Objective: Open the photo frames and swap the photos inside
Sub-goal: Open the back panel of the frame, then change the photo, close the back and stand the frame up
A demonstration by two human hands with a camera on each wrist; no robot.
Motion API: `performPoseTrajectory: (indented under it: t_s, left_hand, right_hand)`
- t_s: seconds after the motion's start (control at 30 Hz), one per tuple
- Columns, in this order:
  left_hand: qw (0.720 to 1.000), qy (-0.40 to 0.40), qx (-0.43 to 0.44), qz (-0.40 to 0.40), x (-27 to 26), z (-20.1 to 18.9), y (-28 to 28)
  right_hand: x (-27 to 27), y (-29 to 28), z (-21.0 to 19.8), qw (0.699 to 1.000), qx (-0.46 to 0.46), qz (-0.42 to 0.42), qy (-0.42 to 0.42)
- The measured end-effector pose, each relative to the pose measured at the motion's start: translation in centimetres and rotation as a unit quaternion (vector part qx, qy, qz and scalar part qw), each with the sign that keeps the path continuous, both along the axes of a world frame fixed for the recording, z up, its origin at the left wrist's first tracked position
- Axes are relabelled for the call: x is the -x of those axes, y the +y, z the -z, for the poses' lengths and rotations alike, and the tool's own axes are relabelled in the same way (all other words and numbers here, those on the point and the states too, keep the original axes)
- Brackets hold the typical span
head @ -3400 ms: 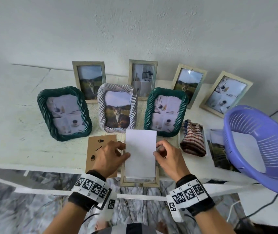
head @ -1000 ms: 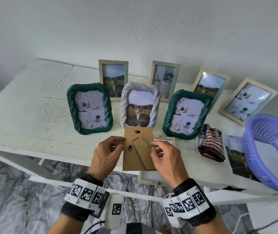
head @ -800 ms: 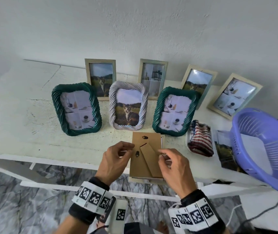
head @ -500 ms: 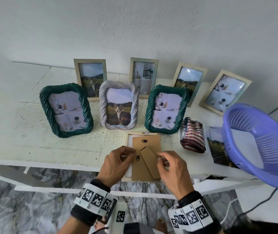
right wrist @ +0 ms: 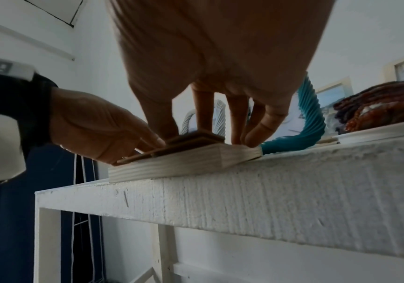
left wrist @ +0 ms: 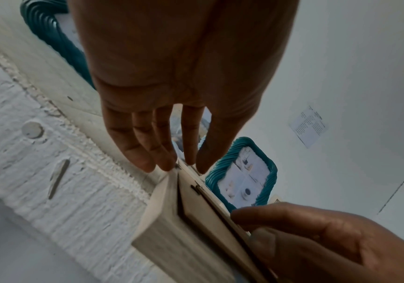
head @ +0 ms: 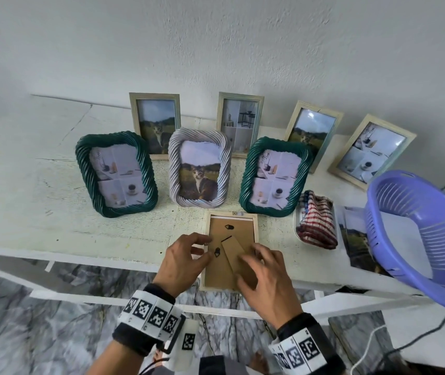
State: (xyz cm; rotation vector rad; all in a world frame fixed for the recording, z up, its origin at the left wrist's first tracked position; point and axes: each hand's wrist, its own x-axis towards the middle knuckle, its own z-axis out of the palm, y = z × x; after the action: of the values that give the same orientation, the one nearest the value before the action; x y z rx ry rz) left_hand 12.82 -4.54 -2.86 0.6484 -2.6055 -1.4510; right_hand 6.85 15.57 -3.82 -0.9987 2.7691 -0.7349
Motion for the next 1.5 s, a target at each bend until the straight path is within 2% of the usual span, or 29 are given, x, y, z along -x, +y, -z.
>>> performPoseTrajectory:
  t_s: [0.17,0.37,0.47,0.57,0.63,0.77,0.97,1.1,1.5]
  left_hand:
    - [1.0,-0.001,0.009,0.011,0.0,0.3,0.0]
    - [1.0,-0.002,0.024,0.017,0.2,0.7,0.0]
    - [0.999,-0.005,0.036,0.017,0.5,0.9,0.0]
    - [0.998,-0.025,0.058,0.028,0.8,1.1,0.3]
    - [0.995,-0.036,0.082,0.039,0.9,1.4,0.5]
    - [0.99,-0.054,0.116,0.053,1.0,1.7,0.6]
    - [0.99,-0.051,0.12,0.057,1.1,1.8,0.5]
    - [0.989,-0.047,0.122,0.064,1.0,2.0,0.3]
    - [0.986,-0.044,0.139,0.078,1.2,1.9,0.3]
  right_hand:
    - [0.3,-0.2,0.4,0.998,-0.044,-0.006,0.038]
    - [0.6,-0.4,0.1,0.998,-0.047,-0.013,0.043]
    - [1.0,0.0,-0.2,1.0,0.014,-0.003,0.0]
    - [2.0,0.5,-0.2,0.992,0.105,0.069,0.002]
    - [2.6,1.0,0.0,0.988,0.122,0.095,0.0]
    - [3.6,1.5,0.4,0.993,0.098,0.047,-0.038]
    - [5.8,2.0,0.2,0.992,0.067,0.002,-0.103]
    - [7.2,2.6,-0.6,0.991,0.045,-0.059,-0.115]
    - [9.2,2.1,-0.8,0.975,0.051,-0.1,-0.192]
